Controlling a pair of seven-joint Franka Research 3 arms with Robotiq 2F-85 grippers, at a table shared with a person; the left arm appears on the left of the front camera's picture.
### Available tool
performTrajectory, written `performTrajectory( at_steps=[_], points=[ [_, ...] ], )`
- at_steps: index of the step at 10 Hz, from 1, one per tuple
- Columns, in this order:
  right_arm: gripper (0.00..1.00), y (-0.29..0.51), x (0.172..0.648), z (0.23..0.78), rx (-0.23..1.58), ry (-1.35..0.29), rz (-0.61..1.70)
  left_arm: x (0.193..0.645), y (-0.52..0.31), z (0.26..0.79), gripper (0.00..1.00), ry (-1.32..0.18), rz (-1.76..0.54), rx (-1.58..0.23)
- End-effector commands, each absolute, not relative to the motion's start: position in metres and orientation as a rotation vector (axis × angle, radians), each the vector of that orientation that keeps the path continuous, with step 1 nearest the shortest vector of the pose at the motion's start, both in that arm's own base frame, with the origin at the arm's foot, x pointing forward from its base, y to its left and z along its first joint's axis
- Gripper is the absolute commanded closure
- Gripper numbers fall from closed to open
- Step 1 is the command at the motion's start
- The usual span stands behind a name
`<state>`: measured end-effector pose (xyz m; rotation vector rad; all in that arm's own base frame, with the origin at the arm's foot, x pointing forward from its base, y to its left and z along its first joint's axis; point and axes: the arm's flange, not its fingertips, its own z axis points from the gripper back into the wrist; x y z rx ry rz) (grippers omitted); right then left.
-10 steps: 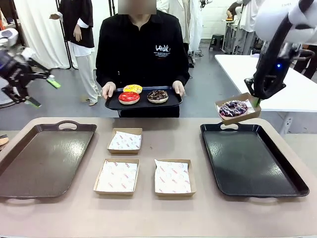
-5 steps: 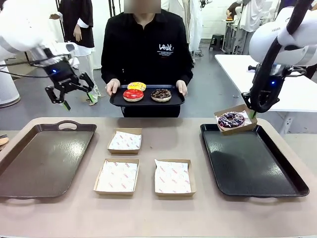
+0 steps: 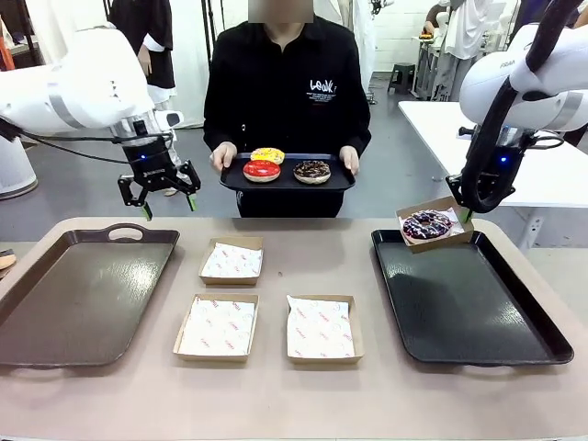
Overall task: Individually package the donuts and arrange them on the tray.
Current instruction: Place the picked Paper togo box on the Handle tray while simultaneously picking up another Paper togo box from the table with the other hand.
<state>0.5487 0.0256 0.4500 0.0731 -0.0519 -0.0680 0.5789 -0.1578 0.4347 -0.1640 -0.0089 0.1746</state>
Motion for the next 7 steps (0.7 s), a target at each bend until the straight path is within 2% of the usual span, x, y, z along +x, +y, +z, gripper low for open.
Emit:
performTrajectory(
  at_steps=[1, 7],
  points=[
    [0.99, 0.026, 0.547, 0.452, 0.068, -0.047, -0.066, 0.581, -0.176, 0.419, 0.00, -0.076, 0.189, -0.136],
    [0.99, 0.026, 0.547, 0.452, 0.068, -0.047, -0.066, 0.567, -0.209, 0.381, 0.00, -0.099, 0.150, -0.120]
  ],
)
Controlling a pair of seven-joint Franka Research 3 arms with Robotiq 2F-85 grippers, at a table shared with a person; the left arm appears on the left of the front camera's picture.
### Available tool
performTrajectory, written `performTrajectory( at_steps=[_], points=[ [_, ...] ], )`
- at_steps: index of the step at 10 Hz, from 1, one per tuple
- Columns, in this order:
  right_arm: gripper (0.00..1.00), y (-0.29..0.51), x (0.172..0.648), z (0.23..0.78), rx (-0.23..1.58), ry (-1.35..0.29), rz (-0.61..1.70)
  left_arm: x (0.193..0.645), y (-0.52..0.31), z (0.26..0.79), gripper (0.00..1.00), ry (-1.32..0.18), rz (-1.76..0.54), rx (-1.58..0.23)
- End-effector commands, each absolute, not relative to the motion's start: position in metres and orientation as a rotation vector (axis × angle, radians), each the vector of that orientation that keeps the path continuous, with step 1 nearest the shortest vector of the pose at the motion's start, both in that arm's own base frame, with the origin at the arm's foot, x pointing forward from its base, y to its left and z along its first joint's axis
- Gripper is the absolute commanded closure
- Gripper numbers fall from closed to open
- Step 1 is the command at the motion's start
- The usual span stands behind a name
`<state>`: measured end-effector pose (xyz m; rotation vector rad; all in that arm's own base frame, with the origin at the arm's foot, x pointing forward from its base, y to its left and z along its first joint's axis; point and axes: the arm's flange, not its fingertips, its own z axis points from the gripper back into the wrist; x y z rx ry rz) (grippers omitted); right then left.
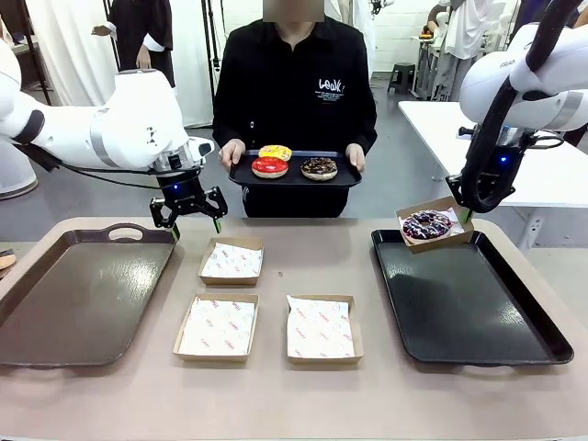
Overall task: Individually package the donuts and arrange them on the tray.
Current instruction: Place the picked Paper togo box on the Handle tray while simultaneously picking up another Paper togo box from the table with the other hand.
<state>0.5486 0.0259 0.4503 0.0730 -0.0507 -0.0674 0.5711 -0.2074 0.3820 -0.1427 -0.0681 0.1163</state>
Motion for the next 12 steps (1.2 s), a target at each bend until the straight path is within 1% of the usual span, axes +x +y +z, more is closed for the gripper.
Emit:
performTrajectory(
  at_steps=[1, 2, 11, 12],
  points=[
    [0.99, 0.026, 0.547, 0.452, 0.068, -0.047, -0.066, 0.560, -0.206, 0.387, 0.00, -0.096, 0.133, -0.158],
    [0.99, 0.026, 0.547, 0.452, 0.068, -0.047, -0.066, 0.571, -0.207, 0.382, 0.00, -0.068, 0.116, -0.143],
    [0.99, 0.026, 0.549, 0.450, 0.073, -0.051, -0.067, 0.570, -0.207, 0.382, 0.00, -0.071, 0.118, -0.145],
    [0.99, 0.025, 0.549, 0.442, 0.041, -0.069, -0.024, 0.568, -0.205, 0.379, 0.00, -0.059, 0.091, -0.131]
  ],
)
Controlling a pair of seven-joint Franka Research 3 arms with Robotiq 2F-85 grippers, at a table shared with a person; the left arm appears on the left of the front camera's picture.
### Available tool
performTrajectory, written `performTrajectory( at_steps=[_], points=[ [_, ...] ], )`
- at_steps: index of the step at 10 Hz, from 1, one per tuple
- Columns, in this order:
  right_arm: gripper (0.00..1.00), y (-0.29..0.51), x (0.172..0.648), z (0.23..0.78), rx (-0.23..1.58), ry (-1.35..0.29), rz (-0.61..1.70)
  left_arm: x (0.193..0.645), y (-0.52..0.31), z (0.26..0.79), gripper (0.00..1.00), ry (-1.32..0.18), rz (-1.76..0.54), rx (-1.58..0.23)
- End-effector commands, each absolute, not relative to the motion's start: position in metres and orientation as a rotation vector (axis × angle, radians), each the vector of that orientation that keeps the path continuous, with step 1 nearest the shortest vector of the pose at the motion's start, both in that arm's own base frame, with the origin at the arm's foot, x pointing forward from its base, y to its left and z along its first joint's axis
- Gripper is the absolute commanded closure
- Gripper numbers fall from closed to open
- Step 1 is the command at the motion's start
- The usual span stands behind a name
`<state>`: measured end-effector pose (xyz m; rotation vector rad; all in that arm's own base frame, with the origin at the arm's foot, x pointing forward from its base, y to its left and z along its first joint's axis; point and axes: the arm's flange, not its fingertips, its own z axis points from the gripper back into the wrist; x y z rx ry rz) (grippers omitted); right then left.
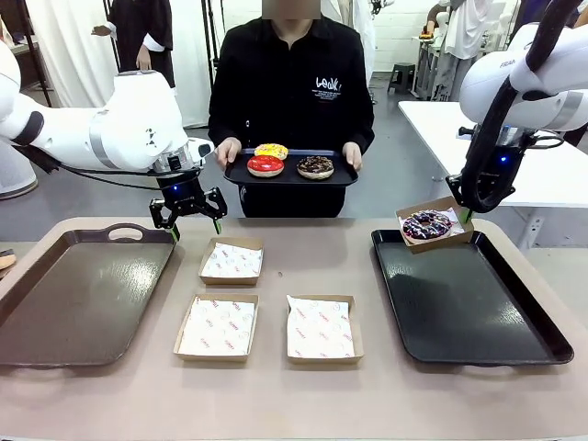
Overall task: Individually package the donuts and arrange them on the tray.
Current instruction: Place the picked Paper togo box on the Handle tray while simultaneously picking up another Paper togo box from the table with the other hand.
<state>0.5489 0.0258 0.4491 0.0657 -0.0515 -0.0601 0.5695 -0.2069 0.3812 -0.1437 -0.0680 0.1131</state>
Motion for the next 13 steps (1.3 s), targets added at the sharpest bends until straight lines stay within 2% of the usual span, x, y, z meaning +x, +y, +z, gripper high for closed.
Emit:
performTrajectory(
  at_steps=[1, 6, 13],
  points=[
    [0.99, 0.023, 0.554, 0.432, 0.030, -0.063, -0.022, 0.566, -0.206, 0.376, 0.00, -0.060, 0.060, -0.129],
    [0.99, 0.029, 0.578, 0.393, -0.001, -0.032, -0.017, 0.577, -0.229, 0.355, 0.00, -0.087, 0.051, -0.056],
    [0.99, 0.048, 0.592, 0.380, 0.060, -0.015, -0.036, 0.582, -0.232, 0.340, 0.00, -0.069, 0.054, -0.045]
  ],
)
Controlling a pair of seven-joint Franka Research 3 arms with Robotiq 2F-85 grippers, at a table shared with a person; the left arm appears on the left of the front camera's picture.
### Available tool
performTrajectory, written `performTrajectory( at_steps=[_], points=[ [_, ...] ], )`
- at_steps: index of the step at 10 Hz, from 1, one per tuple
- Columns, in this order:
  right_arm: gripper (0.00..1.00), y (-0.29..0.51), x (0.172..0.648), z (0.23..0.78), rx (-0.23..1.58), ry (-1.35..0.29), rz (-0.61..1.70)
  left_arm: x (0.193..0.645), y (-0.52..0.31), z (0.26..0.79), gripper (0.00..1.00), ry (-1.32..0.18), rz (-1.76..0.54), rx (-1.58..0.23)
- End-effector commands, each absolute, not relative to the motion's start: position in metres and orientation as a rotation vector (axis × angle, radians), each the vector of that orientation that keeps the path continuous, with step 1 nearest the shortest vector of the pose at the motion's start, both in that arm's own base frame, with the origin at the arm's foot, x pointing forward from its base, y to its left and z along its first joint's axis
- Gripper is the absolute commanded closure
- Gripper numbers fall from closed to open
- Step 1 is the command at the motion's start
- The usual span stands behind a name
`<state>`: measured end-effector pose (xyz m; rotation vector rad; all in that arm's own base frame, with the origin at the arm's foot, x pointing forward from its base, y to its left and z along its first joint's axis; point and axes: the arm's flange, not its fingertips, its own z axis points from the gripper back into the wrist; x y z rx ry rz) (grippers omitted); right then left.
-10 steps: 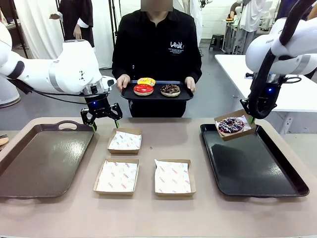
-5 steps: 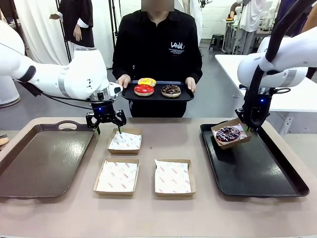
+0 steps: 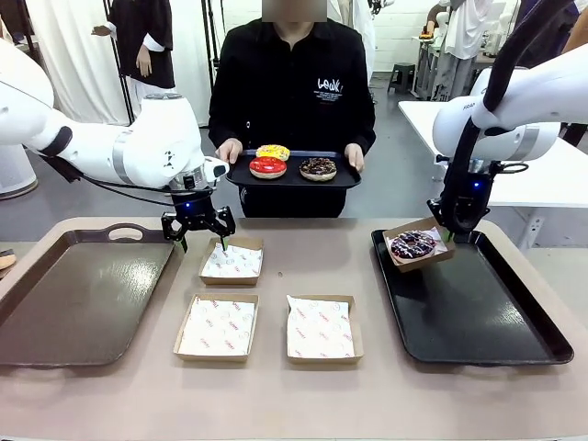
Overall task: Individually package the donuts and arrange them on the tray.
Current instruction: Place the picked Paper togo box on the Handle tray while simultaneously picking up another Paper togo box from the table with the other hand.
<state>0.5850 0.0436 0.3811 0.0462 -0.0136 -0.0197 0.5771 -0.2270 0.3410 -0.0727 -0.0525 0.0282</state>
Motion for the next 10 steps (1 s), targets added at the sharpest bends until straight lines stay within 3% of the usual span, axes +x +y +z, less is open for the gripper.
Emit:
performTrajectory(
  at_steps=[1, 10],
  points=[
    [0.99, 0.052, 0.592, 0.381, 0.064, -0.018, -0.038, 0.582, -0.232, 0.340, 0.00, -0.070, 0.052, -0.046],
    [0.99, 0.056, 0.597, 0.370, 0.053, 0.000, -0.068, 0.585, -0.230, 0.331, 0.00, -0.083, 0.019, -0.022]
  ],
)
